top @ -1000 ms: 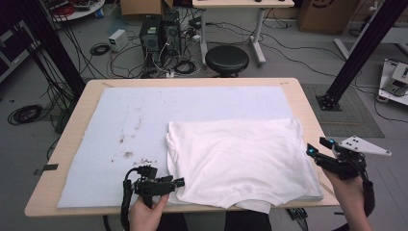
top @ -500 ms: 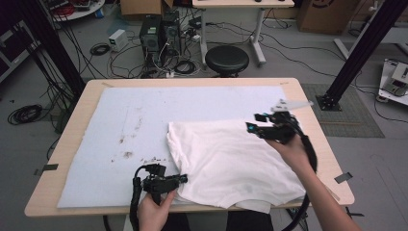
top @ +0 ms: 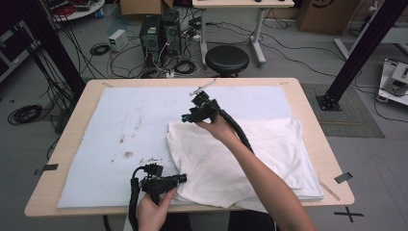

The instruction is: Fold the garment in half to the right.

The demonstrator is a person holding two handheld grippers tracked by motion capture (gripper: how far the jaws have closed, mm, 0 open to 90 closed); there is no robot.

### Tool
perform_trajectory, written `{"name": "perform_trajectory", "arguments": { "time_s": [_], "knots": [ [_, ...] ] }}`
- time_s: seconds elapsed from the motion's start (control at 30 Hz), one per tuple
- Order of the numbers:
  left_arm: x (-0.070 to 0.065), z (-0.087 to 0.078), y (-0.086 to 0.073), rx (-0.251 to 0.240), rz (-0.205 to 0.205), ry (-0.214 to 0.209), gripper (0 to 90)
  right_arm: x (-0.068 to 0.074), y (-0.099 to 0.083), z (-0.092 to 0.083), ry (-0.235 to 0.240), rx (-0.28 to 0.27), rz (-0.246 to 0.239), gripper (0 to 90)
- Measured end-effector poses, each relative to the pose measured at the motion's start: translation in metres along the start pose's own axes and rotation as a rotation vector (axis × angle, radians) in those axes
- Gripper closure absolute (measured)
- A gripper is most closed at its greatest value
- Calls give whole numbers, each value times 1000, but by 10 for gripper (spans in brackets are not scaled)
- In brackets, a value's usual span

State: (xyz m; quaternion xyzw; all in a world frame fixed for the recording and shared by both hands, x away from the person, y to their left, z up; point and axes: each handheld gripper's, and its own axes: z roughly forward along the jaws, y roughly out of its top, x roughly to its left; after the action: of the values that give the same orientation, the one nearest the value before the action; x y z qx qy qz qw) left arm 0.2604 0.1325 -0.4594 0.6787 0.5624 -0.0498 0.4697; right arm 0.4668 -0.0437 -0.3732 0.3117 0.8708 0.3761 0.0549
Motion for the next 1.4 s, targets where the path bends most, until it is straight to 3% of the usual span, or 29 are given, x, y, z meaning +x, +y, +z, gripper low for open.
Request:
{"name": "perform_trajectory", "arguments": {
  "time_s": [0.17,0.2,0.27,0.4,0.47,0.53,0.63,0.73,0.87,0.9,0.93,0.97,1.0,1.2,1.4],
  "knots": [
    [3,0,1,1,-11,-17,797,11,9,48,-11,47,18,571],
    [3,0,1,1,-11,-17,798,11,9,48,-11,47,18,571],
    [4,0,1,4,-5,-24,798,15,10,67,-28,61,28,584],
    [4,1,2,9,-7,-24,798,19,11,90,-80,97,-13,617],
    [2,0,2,11,0,-16,798,20,10,96,-93,120,-33,721],
    [1,1,2,12,20,-5,798,20,10,96,-88,106,-45,854],
    [-4,0,2,-3,59,10,799,18,11,88,-89,100,-66,889],
    [-18,-5,6,-21,111,13,802,12,12,64,-58,43,-52,891],
    [-49,-10,19,-52,202,3,805,-5,11,14,-40,-45,-28,891],
    [-49,-10,19,-52,202,3,806,-5,11,14,-40,-45,-28,891],
    [-67,-8,27,-59,232,-30,806,-10,9,-2,-35,-66,-17,891],
    [-80,-5,32,-57,258,-46,806,-23,4,-33,-31,-102,-2,891],
    [-88,-2,34,-54,272,-56,806,-32,-2,-52,-39,-127,4,891],
    [-147,42,49,6,332,-169,807,-79,-37,-134,-82,-200,61,891],
    [-187,100,56,66,337,-253,807,-129,-85,-192,-155,-164,98,891]
  ]
}}
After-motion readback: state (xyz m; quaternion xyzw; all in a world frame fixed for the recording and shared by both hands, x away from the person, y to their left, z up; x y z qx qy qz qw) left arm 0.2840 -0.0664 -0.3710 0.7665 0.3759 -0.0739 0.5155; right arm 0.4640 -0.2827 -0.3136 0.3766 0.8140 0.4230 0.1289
